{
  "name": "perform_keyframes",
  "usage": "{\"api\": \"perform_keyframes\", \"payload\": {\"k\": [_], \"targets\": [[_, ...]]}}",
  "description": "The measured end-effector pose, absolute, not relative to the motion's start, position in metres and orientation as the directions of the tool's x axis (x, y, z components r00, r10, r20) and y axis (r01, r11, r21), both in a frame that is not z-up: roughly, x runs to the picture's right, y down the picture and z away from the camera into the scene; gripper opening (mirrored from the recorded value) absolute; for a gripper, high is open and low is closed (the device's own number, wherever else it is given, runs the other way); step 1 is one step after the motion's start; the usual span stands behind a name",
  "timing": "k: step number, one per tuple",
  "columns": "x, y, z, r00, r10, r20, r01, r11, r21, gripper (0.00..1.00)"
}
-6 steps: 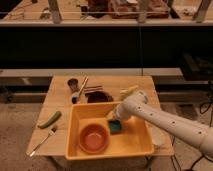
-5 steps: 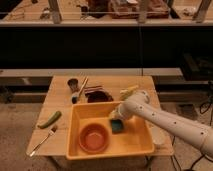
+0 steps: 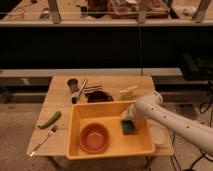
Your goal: Wipe tray with sponge
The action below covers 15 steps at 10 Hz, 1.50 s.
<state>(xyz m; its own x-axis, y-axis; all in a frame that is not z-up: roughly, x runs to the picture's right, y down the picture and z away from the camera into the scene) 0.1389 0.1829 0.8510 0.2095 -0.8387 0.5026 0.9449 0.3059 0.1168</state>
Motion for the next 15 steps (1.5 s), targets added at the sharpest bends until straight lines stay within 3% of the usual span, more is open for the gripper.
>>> {"api": "perform_keyframes", "payload": {"k": [9,15], "targets": [[0.089,0.221,0.811,0.118,-0.841,0.529,0.938,0.269,0.218,0.0],[0.053,0.198,0.845,0.054,-0.858,0.511,0.942,0.214,0.259,0.0]]}}
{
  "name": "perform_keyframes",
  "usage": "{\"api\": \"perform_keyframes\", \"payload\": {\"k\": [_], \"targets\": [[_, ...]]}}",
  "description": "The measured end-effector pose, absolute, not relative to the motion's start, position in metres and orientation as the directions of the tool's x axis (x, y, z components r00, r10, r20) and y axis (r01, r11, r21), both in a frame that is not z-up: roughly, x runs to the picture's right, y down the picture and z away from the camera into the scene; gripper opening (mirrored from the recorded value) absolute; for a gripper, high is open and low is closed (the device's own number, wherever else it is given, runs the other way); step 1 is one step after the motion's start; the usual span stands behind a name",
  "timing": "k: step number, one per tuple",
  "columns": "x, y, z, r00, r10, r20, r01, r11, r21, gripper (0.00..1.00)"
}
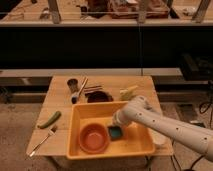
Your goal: Wipe tray with sponge
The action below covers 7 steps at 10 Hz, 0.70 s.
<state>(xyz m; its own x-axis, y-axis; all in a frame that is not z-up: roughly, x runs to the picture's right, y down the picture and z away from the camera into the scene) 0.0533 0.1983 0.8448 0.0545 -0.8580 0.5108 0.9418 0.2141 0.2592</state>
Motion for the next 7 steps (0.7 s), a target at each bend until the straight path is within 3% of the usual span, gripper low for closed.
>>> {"api": "perform_keyframes", "payload": {"k": [3,7], "targets": [[0.074,0.188,0.862,0.102,-0.86,0.5,0.94,0.248,0.234,0.0],[0.126,0.199,0.85,0.172,-0.848,0.502,0.946,0.284,0.155,0.0]]}}
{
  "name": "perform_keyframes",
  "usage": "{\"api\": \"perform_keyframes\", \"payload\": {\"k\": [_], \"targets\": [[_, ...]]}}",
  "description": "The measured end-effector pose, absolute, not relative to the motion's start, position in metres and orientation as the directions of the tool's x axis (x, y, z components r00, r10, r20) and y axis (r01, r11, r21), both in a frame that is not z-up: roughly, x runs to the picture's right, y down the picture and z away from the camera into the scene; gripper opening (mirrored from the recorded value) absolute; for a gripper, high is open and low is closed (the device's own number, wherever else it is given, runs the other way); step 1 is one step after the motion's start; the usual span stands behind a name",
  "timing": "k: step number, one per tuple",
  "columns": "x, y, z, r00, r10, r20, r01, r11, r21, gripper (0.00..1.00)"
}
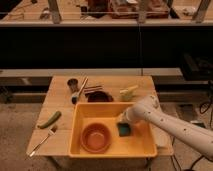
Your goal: Wipe tray with sponge
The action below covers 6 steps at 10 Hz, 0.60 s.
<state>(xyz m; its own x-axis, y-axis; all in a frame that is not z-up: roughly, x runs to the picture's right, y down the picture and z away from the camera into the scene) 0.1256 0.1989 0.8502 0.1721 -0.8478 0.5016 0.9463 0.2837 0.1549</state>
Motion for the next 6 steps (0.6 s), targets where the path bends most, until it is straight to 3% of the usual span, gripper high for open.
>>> {"api": "perform_keyframes", "payload": {"k": [6], "targets": [[0.114,0.227,0.808,0.142,-0.835,0.532,0.942,0.279,0.187,0.0]]}}
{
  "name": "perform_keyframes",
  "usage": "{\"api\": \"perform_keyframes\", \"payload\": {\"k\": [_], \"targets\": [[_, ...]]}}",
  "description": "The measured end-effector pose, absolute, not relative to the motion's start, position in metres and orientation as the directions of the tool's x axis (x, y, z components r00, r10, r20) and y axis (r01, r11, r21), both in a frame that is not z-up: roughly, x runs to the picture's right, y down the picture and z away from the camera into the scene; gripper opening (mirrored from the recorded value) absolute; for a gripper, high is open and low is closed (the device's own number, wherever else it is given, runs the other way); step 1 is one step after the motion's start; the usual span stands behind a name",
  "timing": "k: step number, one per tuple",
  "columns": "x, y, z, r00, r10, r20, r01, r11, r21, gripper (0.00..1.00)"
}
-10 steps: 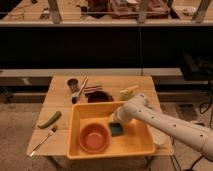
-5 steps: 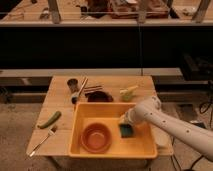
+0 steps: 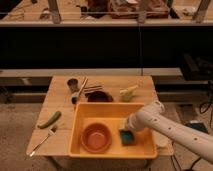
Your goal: Wipe tray with sponge
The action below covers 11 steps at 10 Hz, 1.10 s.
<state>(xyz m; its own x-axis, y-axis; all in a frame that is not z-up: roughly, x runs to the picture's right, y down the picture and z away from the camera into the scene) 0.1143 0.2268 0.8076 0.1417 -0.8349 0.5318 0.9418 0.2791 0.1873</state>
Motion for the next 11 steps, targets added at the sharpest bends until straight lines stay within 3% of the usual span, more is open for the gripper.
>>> {"api": "perform_keyframes", "payload": {"k": [5,11], "targets": [[0.072,0.233,0.803,0.068,-0.837,0.544,0.928,0.254,0.274,0.0],[0.052,0.188,0.836,0.043,-0.858,0.512,0.917,0.238,0.32,0.0]]}}
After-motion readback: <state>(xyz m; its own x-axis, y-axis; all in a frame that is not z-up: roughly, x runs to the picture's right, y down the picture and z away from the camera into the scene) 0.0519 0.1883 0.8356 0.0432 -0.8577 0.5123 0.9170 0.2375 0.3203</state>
